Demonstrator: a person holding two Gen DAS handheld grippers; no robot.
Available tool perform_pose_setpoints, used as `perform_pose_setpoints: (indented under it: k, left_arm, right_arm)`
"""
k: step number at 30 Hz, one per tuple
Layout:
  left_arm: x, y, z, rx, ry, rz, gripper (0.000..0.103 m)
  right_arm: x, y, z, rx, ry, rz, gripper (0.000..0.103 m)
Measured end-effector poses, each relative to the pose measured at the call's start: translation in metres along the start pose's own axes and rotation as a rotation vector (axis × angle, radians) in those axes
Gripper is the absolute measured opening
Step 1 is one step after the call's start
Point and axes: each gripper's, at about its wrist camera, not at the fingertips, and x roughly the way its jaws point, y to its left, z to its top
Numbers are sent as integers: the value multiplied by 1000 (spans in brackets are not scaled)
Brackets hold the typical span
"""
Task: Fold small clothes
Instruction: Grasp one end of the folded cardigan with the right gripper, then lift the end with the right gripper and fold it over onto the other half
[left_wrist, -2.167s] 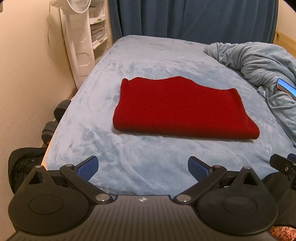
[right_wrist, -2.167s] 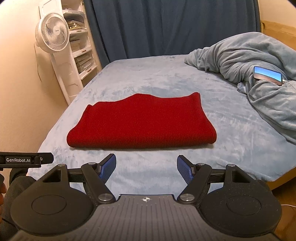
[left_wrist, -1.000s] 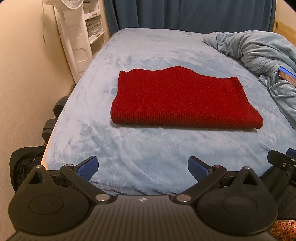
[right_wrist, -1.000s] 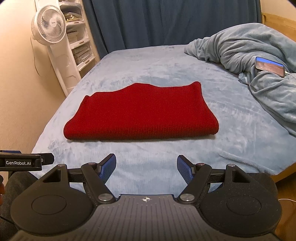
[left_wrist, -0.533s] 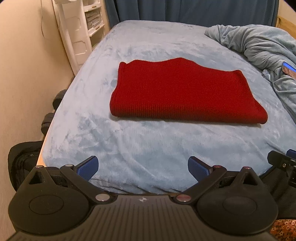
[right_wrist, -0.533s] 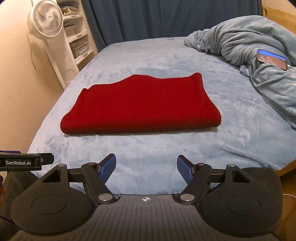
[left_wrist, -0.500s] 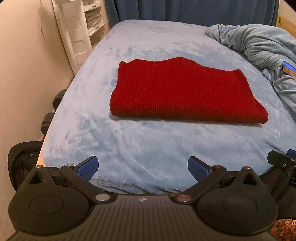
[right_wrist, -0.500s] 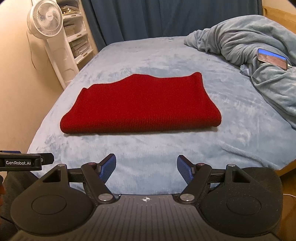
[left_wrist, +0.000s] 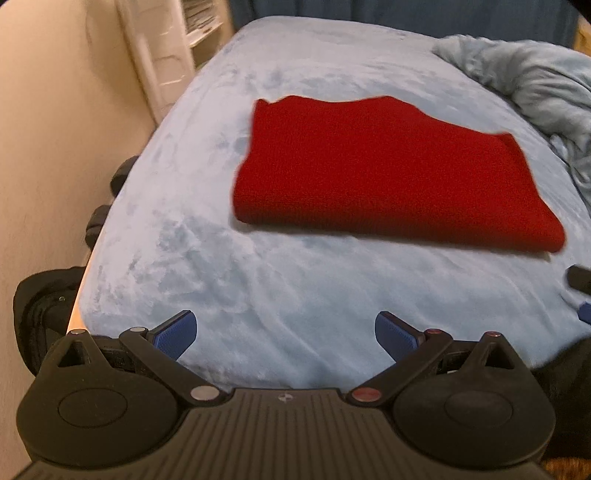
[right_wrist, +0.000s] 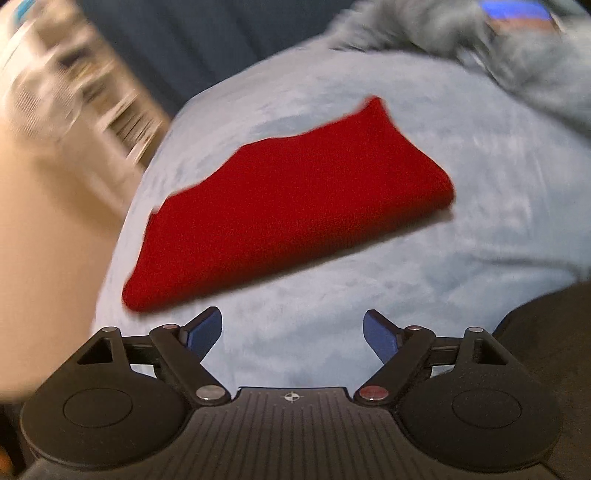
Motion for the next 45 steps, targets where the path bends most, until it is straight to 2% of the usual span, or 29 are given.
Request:
perform_pose_setpoints:
  k: [9,12,13,14,15,16,18,20,25,27,29,32,35,37,39,41,42,43,45]
  left_arm:
    - [51,55,44,-129,-18,163,103]
    - [68,72,52,-162,-16,197,103]
    - [74,78,55,-176,-10,206,103]
    - [81,83,57,-189,-8,214,103]
    - [88,87,58,-198,-6,227,103]
    - [97,91,60,-206,8,245,103]
    - [112,98,62,-225,35,275,103]
    - [123,104,62,-248,49,290,103]
    - [142,117,65,-283,91,268,103]
    - [137,123,63,-310,73,243,103]
    - [131,130,61,-330,62,217,103]
    - [126,135,59,-346,48,195,103]
    - [119,141,58,-365,31,164,103]
    - [115,148,56,-384,25,145,103]
    - [113,156,54,-400,24,149,103]
    - [111,165,49,-417,26,152,103]
    - [110,170,47,-424,31,151,103]
    - [109,173,44,-425,34,148,103]
    - [107,178,38,-422,30,151,103]
  right_arm:
    - [93,-97,65,532,-66,-13,87]
    - [118,-117,79,644,-79,18,87]
    - [126,-123,81,662,-75,49,81]
    - [134,-127,82,669,-69,57,72]
    - [139,-128,83,651,-65,26,37]
    - [141,-126,83,627,-63,18,28]
    - [134,-115,83,575,-103,12,20]
    - [130,-103,86,514,-110,-30,19]
    - [140,-81,107,417,-56,-204,18]
    - [130,-42,118,269,-98,-285,17]
    - [123,14,128,29,-177,-329,16]
    - [122,124,114,-396,-306,-311,16]
    - [138,224,55,-797,-345,-193,16]
    - [160,268,-8,-1063,-310,-97,16]
    - [187,285,-63,-1223,-207,-45,16]
    - [221,285,-113,-1325,-43,-41,17]
    - [230,283,-128,-1351,-23,-46,18]
    - [233,279,-141,-1378,-59,-61,19]
    - [231,276,-144,-1369,-80,-71,20]
